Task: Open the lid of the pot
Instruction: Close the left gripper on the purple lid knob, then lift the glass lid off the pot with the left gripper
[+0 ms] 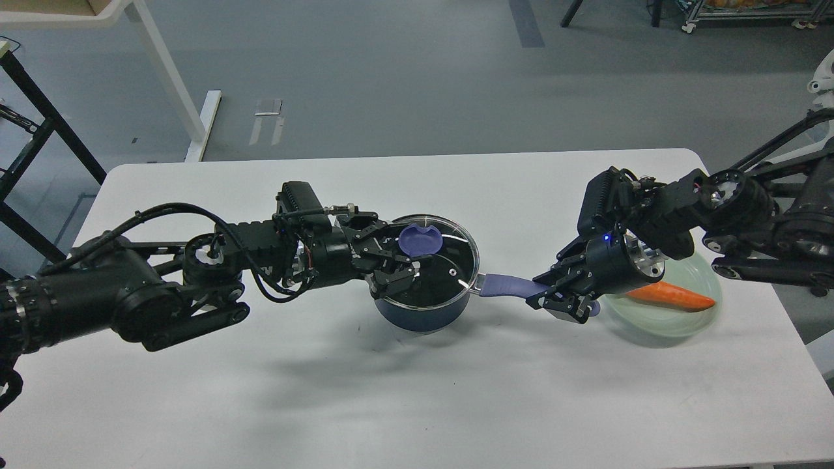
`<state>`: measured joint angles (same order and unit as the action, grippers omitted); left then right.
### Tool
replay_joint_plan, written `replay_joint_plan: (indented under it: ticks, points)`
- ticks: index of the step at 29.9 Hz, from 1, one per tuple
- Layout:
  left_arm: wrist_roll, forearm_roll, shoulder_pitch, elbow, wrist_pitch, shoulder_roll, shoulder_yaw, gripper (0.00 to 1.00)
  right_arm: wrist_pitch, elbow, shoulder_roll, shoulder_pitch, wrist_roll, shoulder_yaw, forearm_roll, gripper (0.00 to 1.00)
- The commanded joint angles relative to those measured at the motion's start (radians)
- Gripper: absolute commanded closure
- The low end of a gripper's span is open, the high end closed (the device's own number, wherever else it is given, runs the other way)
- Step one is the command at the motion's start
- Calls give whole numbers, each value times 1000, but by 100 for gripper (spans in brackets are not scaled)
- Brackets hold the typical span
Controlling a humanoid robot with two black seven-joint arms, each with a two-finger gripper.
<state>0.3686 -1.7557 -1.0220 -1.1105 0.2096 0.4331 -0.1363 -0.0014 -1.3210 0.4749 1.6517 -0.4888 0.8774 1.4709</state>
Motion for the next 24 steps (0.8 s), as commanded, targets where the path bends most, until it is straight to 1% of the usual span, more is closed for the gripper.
replay_joint_plan:
  ticks: [1,5,10,13,17,21,24]
  points:
    - [1,-4,-1,0,-1,1,1,59,-2,3,-1,-3,0,-1,-1,74]
    - [1,-1,-1,-2,-1,7,3,62,0,3,-1,-4,0,-1,-1,74]
    - [6,4,-9,-19,1,19,9,64,0,6,-2,-6,0,-1,-1,73]
    - [7,7,-16,-41,4,48,18,64,-2,6,-1,-6,0,-1,-1,73]
    - [29,24,-41,-69,8,127,24,64,-2,6,1,-6,0,-1,-1,73]
    - [70,105,-43,-75,28,226,73,64,-2,9,1,-6,0,-1,-1,73]
    - [75,160,-37,-74,28,314,66,64,-2,9,1,-6,0,-1,-1,73]
